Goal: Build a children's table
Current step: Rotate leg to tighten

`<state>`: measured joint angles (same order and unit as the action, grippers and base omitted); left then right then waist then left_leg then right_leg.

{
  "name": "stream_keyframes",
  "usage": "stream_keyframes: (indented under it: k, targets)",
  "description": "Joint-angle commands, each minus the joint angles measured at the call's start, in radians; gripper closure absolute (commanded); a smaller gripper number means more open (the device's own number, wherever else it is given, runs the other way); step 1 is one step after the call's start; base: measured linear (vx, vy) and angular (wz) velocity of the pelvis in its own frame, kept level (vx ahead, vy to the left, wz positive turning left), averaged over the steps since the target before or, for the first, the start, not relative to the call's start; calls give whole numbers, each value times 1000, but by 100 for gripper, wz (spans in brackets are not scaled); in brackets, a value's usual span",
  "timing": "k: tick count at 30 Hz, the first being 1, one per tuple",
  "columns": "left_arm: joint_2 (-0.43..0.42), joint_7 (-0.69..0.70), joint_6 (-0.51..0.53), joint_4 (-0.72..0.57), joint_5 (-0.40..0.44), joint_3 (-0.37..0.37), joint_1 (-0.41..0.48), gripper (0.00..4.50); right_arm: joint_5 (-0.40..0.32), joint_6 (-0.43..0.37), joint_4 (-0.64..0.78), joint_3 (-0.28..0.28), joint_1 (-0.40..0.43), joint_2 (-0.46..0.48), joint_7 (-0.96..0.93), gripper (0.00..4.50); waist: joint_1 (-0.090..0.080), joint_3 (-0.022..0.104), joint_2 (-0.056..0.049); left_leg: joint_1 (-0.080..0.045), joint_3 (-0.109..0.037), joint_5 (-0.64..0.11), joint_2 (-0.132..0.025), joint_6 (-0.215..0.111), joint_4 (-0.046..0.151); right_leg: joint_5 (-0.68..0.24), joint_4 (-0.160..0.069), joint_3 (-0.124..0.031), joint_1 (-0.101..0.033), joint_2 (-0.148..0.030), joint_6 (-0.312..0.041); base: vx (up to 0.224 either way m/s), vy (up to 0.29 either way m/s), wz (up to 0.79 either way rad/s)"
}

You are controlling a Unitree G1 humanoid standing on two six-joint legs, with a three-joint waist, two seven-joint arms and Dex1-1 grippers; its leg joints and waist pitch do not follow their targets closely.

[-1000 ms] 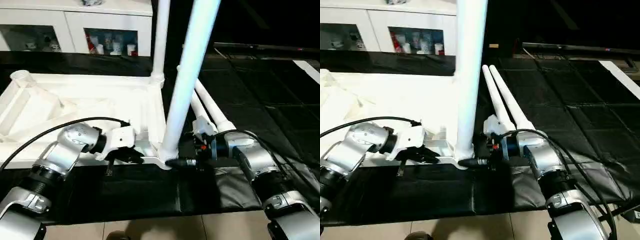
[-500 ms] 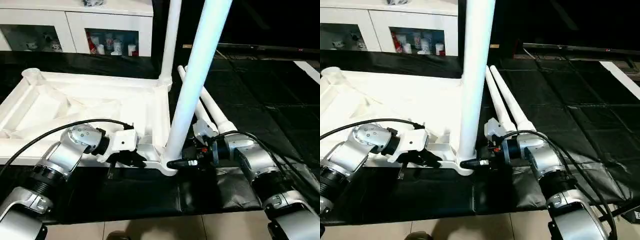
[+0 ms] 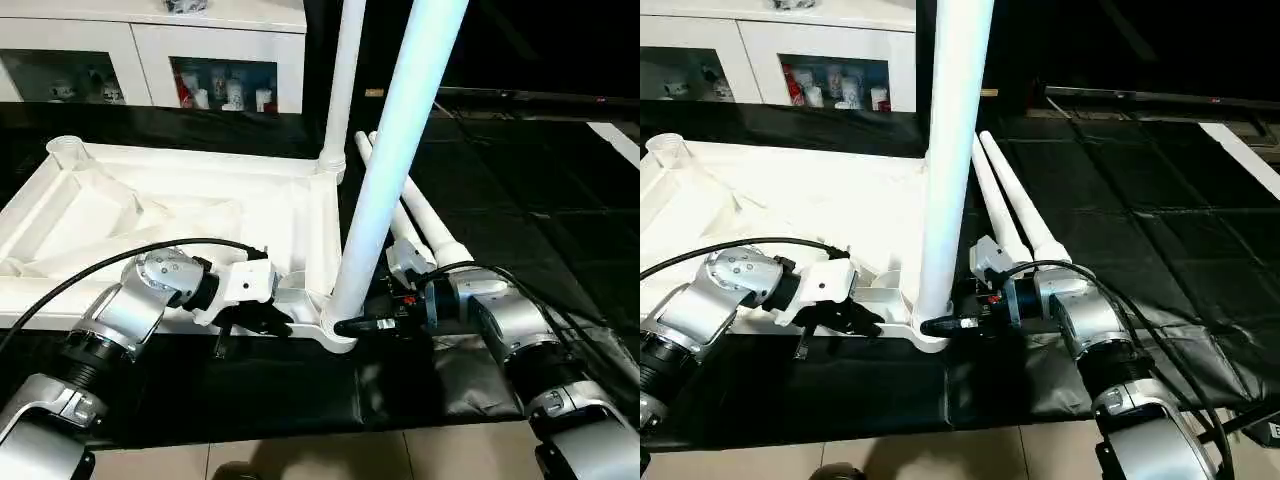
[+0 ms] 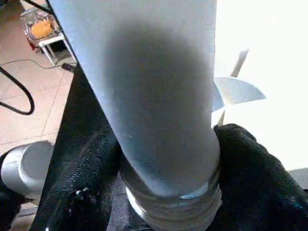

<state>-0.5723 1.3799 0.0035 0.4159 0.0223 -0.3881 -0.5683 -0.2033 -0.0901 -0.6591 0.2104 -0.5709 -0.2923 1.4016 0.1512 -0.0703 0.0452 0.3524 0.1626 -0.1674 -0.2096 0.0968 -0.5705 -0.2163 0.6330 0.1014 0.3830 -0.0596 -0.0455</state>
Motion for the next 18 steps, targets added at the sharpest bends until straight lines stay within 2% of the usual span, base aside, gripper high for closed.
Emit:
stream_keyframes:
  k: [1, 2, 3, 5, 7, 8, 10, 12, 13, 14, 15, 16, 17, 18]
  targets:
    - [16, -4, 12, 13, 18, -22, -7, 450, -3, -30, 16, 19, 32, 9, 5, 178, -7, 82, -13, -3, 1, -106, -33, -47, 47, -38, -65, -66, -55, -89, -195, 0, 0, 0]
    - [17, -8, 17, 16, 18, -20, -8, 450, -5, -36, 18, 17, 35, 12, -2, 178, -7, 83, -13, -3, 0, -106, -33, -47, 48, -41, -65, -65, -55, -89, -192, 0, 0, 0]
    - [32, -37, 46, 29, 18, -9, -17, 450, -11, -80, 26, 3, 44, 28, -56, 178, -7, 82, -16, -3, 0, -108, -32, -46, 49, -44, -66, -66, -55, -88, -190, 0, 0, 0]
    - [48, -65, 75, 35, 12, 4, -24, 450, -12, -101, 35, -2, 52, 38, -87, 179, -9, 79, -14, -5, 1, -138, -32, -38, 52, -95, -74, -65, -53, -88, -180, 0, 0, 0]
    - [105, -160, 168, 41, -19, 57, -48, 450, 15, -114, 36, -15, 75, 77, -221, 180, -10, 75, -15, -14, 0, -202, -33, -9, 56, -234, -90, -67, -47, -94, -152, 0, 0, 0]
    - [126, -196, 199, 41, -31, 77, -56, 450, 22, -116, 26, -26, 79, 97, -275, 180, -11, 75, -14, -17, 0, -215, -32, -4, 56, -264, -94, -66, -46, -95, -147, 0, 0, 0]
    - [179, -290, 285, 35, -53, 121, -73, 450, 25, -127, -27, -68, 76, 159, -429, 180, -19, 74, -11, -12, -5, -227, -31, 15, 59, -325, -95, -65, -47, -96, -132, -59, -2, -5]
    - [196, -325, 315, 26, -54, 134, -77, 450, 19, -137, -55, -89, 67, 187, -491, 180, -25, 72, -16, -11, -11, -253, -28, 27, 63, -403, -105, -60, -47, -100, -109, -61, 5, -10]
    - [210, -356, 341, 16, -53, 143, -79, 450, 16, -131, -87, -107, 54, 213, -550, 180, -35, 72, -11, -3, -13, -257, -26, 28, 65, -424, -110, -58, -51, -98, -95, 0, 0, 0]
    - [225, -390, 377, 4, -53, 155, -80, 450, 14, -133, -118, -127, 38, 239, -613, 180, -43, 75, -18, -5, -14, -258, -27, 32, 64, -414, -108, -59, -48, -100, -100, 0, 0, 0]
    - [250, -441, 414, -9, -46, 168, -83, 450, -2, -128, -177, -163, 3, 280, -708, 180, -51, 74, -15, -3, -14, -257, -25, 27, 63, -398, -110, -59, -48, -97, -103, 0, 0, 0]
    - [304, -540, 495, -34, -33, 200, -91, 450, -20, -123, -280, -214, -71, 345, -887, 180, -54, 74, -15, -5, -14, -261, -26, 29, 63, -391, -107, -60, -45, -98, -112, 0, 0, 0]
    - [313, -554, 504, -37, -31, 204, -92, 450, -21, -122, -294, -219, -83, 354, -912, 180, -67, 74, -17, -8, -15, -273, -26, 41, 61, -389, -105, -60, -40, -99, -130, 0, 0, 0]
    - [332, -579, 529, -51, -29, 213, -93, 450, -21, -114, -321, -223, -108, 370, -949, 180, -73, 75, -22, -4, -19, -282, -24, 46, 62, -407, -107, -54, -45, -96, -124, 0, 0, 0]
